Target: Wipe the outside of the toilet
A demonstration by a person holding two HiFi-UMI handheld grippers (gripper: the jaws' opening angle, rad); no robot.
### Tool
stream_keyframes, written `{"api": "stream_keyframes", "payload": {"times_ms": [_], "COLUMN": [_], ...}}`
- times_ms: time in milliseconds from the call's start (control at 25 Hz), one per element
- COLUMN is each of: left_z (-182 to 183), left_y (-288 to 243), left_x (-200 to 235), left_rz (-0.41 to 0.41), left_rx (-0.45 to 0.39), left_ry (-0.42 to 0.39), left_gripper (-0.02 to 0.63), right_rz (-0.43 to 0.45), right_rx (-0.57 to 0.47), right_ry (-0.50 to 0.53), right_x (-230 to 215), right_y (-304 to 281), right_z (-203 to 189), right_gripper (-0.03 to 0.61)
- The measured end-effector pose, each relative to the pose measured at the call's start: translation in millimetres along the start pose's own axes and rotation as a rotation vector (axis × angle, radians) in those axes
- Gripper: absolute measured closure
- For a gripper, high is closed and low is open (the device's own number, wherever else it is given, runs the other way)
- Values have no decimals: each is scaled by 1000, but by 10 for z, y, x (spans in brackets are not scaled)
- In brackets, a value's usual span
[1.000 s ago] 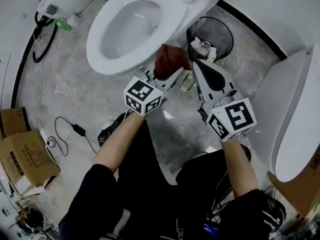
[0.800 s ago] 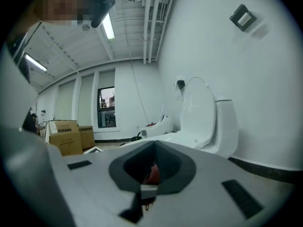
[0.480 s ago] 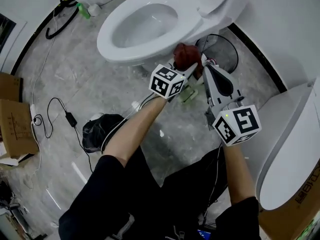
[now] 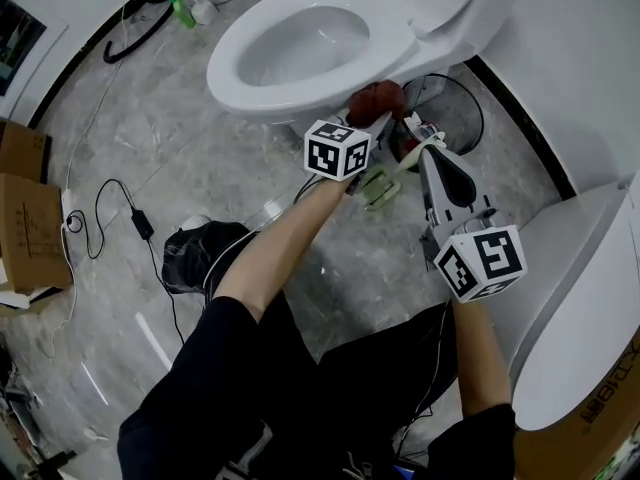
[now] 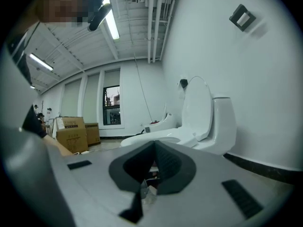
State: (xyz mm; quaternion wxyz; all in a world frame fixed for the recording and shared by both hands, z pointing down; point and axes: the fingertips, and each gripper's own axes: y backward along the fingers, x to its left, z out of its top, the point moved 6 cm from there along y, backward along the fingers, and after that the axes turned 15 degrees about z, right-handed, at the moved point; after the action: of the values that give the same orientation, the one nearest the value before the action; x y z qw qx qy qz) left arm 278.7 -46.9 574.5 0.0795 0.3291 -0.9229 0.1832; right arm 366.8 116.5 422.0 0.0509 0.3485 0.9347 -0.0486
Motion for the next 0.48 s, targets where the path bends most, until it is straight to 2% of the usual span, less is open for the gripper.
{"api": "stream_keyframes", "payload": {"times_ms": [280, 480], "left_z": [16, -45], "left_y": [388, 698], "left_x": [363, 595], "left_rz": [42, 71], "left_rx": [16, 20], "left_ry": [-71, -71], "left_gripper": [545, 545], "right_rz": [56, 105], "right_rx": [9, 6], "right_ry": [17, 20], "right_x": [102, 180], "right_y": [-127, -289], "right_z": [-47, -63], "right_gripper": [576, 577]}}
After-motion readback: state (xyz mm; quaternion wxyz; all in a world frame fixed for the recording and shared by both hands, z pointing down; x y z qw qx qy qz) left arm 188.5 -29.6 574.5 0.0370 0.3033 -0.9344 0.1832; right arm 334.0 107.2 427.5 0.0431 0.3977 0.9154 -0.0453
